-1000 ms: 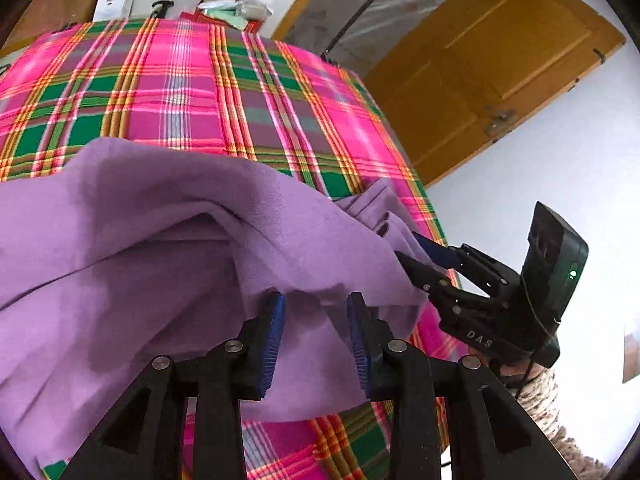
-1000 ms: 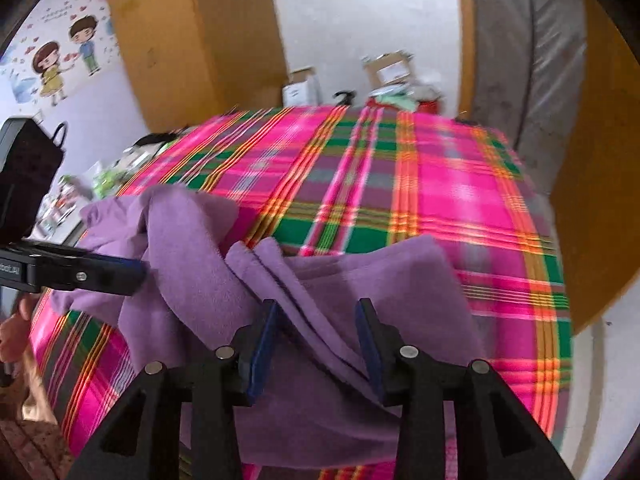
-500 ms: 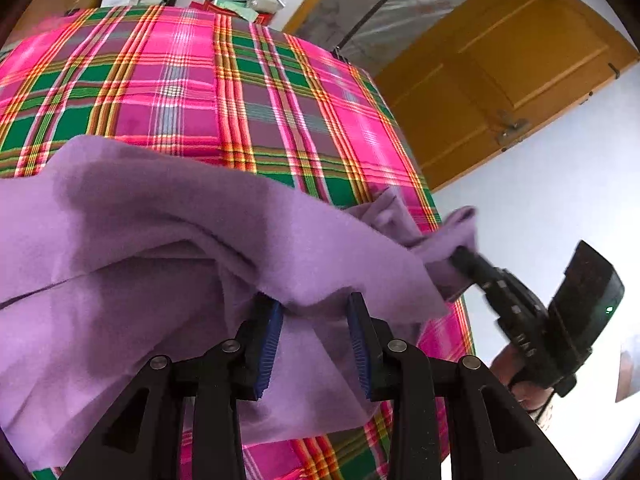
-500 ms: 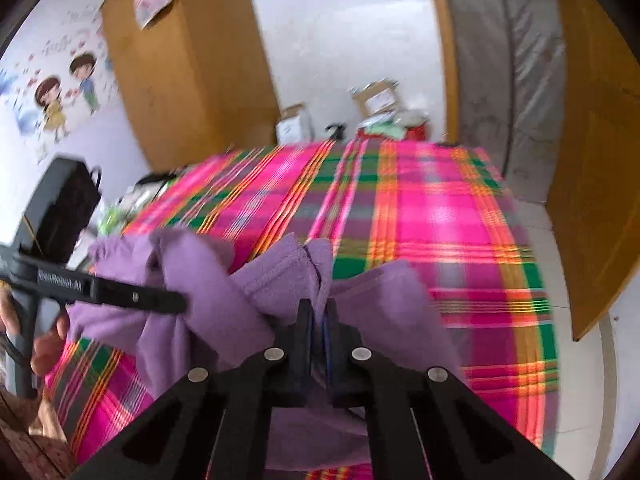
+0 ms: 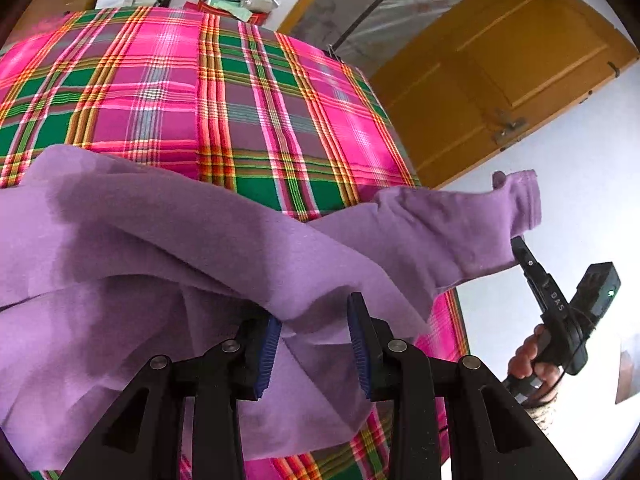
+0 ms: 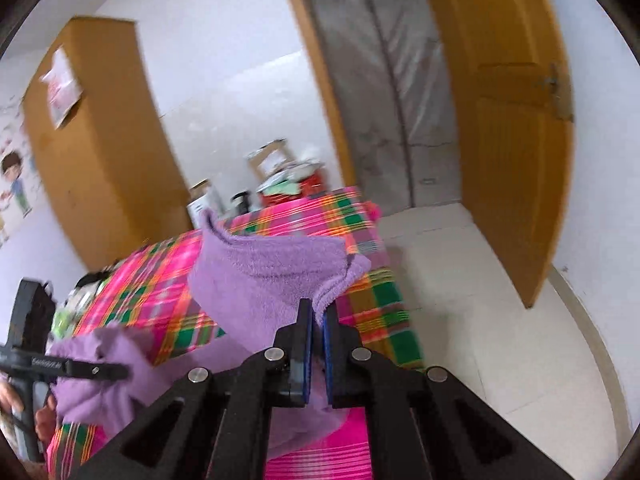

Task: Fold clothes

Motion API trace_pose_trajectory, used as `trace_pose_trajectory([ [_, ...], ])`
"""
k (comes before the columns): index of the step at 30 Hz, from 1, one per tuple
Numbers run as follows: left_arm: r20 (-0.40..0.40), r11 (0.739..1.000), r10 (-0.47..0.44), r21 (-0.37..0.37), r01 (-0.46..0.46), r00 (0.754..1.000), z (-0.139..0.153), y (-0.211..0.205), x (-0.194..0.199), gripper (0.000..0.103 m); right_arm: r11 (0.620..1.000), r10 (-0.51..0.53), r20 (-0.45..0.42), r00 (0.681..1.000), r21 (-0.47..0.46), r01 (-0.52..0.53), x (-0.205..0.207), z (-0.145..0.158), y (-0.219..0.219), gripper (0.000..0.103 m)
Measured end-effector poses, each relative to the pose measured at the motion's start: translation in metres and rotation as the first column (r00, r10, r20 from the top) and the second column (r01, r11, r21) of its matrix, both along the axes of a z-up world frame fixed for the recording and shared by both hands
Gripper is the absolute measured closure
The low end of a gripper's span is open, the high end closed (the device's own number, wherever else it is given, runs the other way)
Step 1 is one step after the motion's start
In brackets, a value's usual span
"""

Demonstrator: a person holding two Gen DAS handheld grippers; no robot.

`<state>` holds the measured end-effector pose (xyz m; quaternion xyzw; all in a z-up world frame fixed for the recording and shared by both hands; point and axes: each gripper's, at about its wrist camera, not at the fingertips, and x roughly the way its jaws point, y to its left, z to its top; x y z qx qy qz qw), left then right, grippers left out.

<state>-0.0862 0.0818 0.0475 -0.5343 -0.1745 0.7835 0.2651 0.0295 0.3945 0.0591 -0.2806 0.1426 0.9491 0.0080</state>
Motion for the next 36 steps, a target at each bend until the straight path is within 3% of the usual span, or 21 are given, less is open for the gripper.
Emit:
trace_pose_trajectory([
  [9, 0.006, 1.0, 0.014, 0.017, -0.014, 1.0, -0.001, -0.001, -0.006, 0.07, 0.987, -0.157, 0.001, 0.988, -0.023, 0.157, 0.013, -0.007, 0.046, 0.098],
  [13, 0.001, 1.0, 0.015, 0.017, -0.015, 1.0, 0.001, -0.009, -0.005, 0.07, 0.984, -0.176, 0.055, 0.983, -0.008, 0.176, 0.004, -0.016, 0.053, 0.098],
  [21, -0.103, 0.99, 0.125, -0.046, -0.131, 0.987, 0.028, -0.083, 0.011, 0.07, 0.978, -0.204, 0.171, 0.964, 0.084, 0.192, -0.015, -0.037, 0.04, 0.097],
  [26, -0.169, 0.957, 0.252, -0.101, -0.271, 0.953, 0.043, -0.155, 0.016, 0.07, 0.964, -0.244, 0.201, 0.949, 0.161, 0.214, -0.01, -0.032, 0.029, 0.083],
  [29, -0.179, 0.922, 0.327, -0.157, -0.355, 0.928, 0.04, -0.2, 0.016, 0.07, 0.952, -0.265, 0.206, 0.942, 0.21, 0.222, -0.004, -0.024, 0.018, 0.078],
  [33, -0.175, 0.874, 0.407, -0.211, -0.438, 0.896, 0.031, -0.248, 0.016, 0.07, 0.954, -0.216, 0.188, 0.958, 0.248, 0.167, -0.001, -0.009, -0.012, 0.077],
  [36, -0.191, 0.862, 0.412, -0.234, -0.449, 0.891, 0.027, -0.267, 0.016, 0.07, 0.959, -0.137, 0.167, 0.976, 0.27, 0.089, -0.006, -0.001, -0.046, 0.076],
])
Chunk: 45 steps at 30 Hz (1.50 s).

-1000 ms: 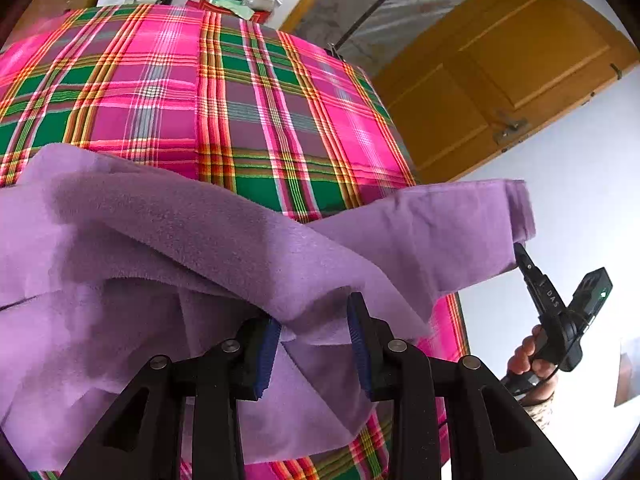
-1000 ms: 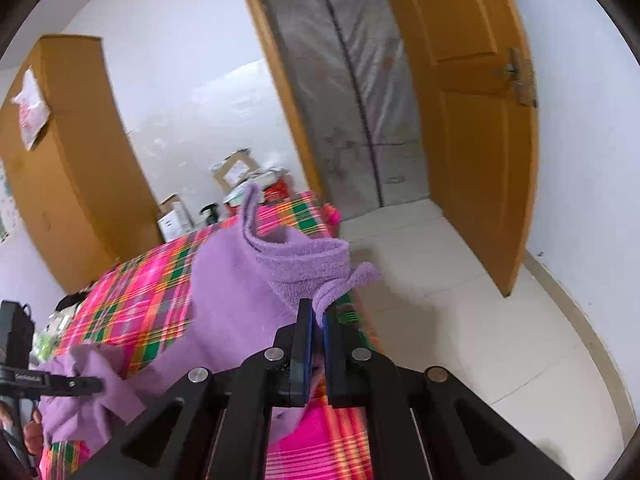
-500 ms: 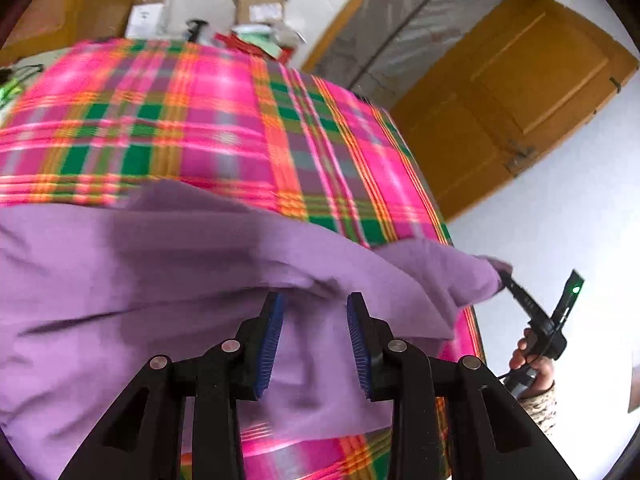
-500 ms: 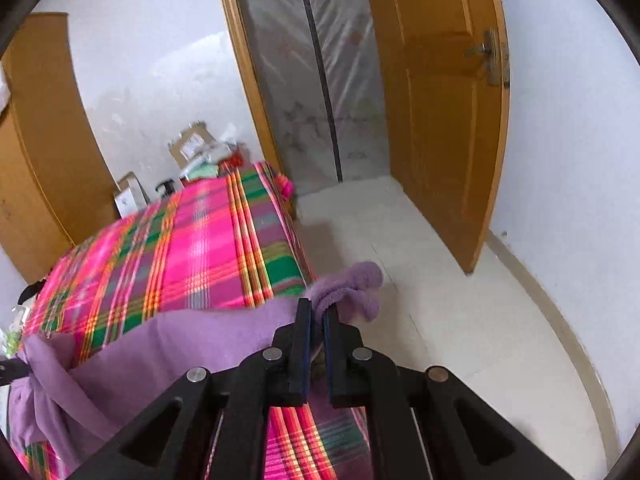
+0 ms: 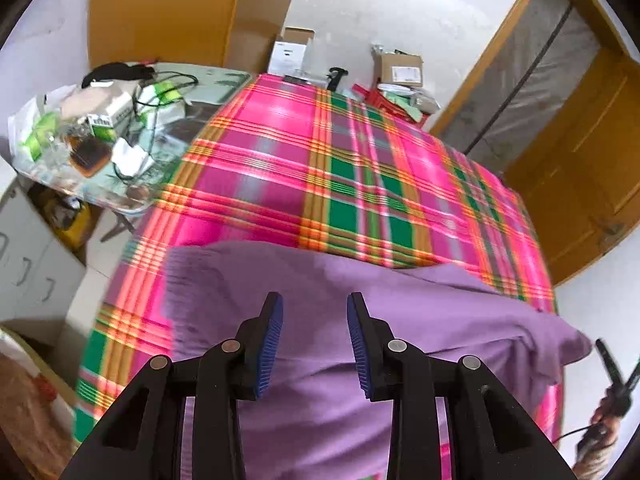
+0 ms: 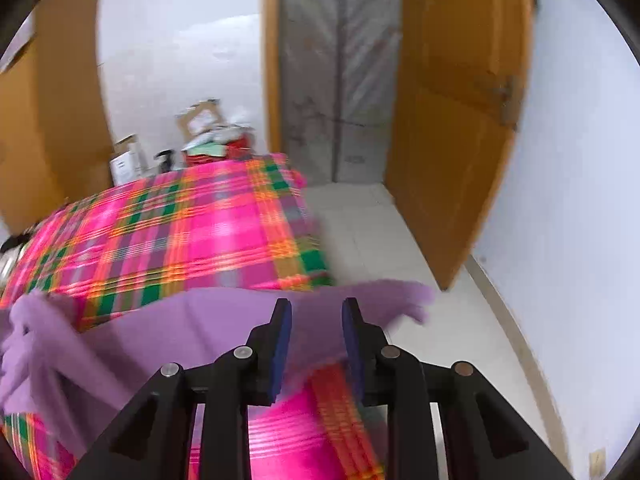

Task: Fold clothes

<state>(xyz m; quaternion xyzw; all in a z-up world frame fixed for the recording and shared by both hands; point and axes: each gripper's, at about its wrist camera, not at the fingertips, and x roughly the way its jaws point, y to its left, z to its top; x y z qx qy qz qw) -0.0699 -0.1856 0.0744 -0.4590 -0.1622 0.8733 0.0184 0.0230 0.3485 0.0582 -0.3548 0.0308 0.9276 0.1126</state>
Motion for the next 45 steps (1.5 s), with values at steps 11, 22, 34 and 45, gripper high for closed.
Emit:
trace_pose_trajectory([
  [11, 0.083, 0.994, 0.083, 0.069, -0.089, 0.993, -0.032, -0.063, -0.018, 0.059, 0.879, 0.47, 0.002, 0.883, -0.095, -0.467, -0.035, -0.008, -0.127, 0.067],
  [22, 0.105, 0.946, 0.132, 0.285, -0.157, 0.986, -0.043, -0.099, 0.012, 0.058, 0.831, 0.555, 0.091, 0.827, -0.11, -0.546, -0.041, -0.04, -0.158, 0.061],
  [34, 0.204, 0.907, 0.154, 0.358, -0.221, 0.967, -0.07, -0.083, 0.003, 0.058, 0.811, 0.58, 0.111, 0.807, -0.161, -0.562, -0.068, -0.053, -0.177, 0.062],
  [45, 0.182, 0.885, 0.224, 0.373, -0.278, 0.957, -0.069, -0.089, -0.005, 0.075, 0.829, 0.555, 0.068, 0.829, -0.128, -0.544, -0.086, -0.04, -0.174, 0.101],
])
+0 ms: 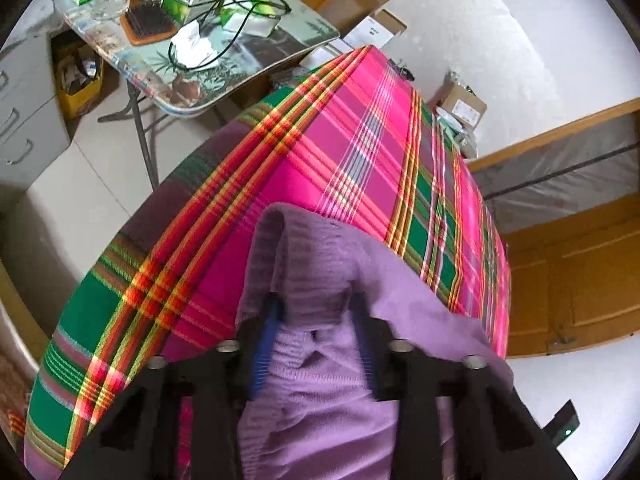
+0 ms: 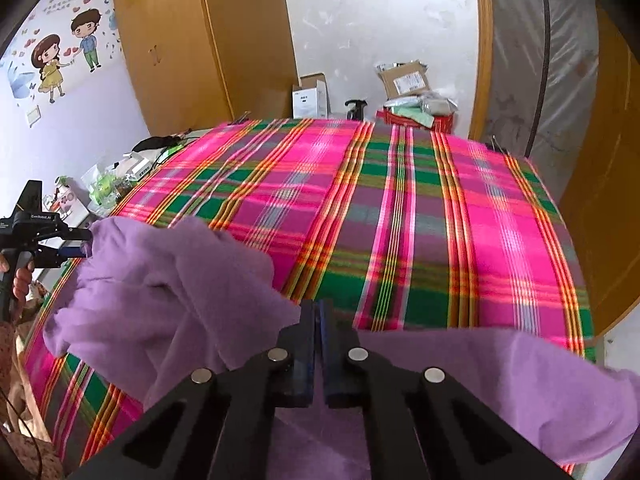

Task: Fold clothes

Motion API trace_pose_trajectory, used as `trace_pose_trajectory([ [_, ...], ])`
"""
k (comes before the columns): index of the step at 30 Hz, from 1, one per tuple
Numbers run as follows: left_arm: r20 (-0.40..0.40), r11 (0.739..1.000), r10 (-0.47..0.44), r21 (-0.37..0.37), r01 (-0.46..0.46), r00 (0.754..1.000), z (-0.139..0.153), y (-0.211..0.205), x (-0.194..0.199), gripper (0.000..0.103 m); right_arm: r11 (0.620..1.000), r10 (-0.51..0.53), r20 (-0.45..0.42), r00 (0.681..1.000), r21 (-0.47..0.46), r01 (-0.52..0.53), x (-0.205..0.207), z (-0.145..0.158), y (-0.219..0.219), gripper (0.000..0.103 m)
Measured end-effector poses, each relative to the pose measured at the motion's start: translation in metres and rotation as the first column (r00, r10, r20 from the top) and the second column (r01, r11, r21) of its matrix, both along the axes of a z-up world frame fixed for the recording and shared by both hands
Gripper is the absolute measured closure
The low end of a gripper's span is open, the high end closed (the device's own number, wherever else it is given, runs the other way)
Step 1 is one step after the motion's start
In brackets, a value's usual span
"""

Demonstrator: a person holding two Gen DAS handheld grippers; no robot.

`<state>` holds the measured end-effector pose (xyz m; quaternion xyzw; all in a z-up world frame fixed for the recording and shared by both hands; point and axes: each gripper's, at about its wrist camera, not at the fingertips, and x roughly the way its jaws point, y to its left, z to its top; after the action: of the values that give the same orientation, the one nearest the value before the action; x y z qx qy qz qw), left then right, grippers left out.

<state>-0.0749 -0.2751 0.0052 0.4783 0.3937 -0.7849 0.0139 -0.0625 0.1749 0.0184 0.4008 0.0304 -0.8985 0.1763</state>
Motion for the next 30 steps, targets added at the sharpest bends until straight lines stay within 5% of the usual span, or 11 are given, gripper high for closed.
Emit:
trace_pose_trajectory([
  [16, -0.146, 0.998, 0.057, -0.019, -0.061, 0.988, 0.036, -0.015, -0.021, 0.077, 0.998, -0.038, -0.111, 0.993, 0.042, 0.042, -0.047, 0.038, -0.007, 0.101],
  [26, -0.135, 0.997, 0.07, -0.019, -0.074, 0.988, 0.026, -0.017, -0.042, 0.077, 0.998, -0.044, -0.073, 0.996, 0.051, 0.048, -0.084, 0.029, -0.014, 0.101],
  [28, -0.134, 0.996, 0.078, -0.019, -0.081, 0.988, 0.026, -0.019, -0.042, 0.077, 0.998, -0.028, -0.083, 0.996, 0.045, 0.031, -0.078, 0.03, -0.017, 0.098],
  [30, -0.137, 0.996, 0.08, -0.024, -0.084, 0.987, 0.028, -0.019, -0.043, 0.077, 0.998, 0.013, -0.111, 0.994, 0.063, -0.006, -0.068, 0.035, -0.024, 0.082],
])
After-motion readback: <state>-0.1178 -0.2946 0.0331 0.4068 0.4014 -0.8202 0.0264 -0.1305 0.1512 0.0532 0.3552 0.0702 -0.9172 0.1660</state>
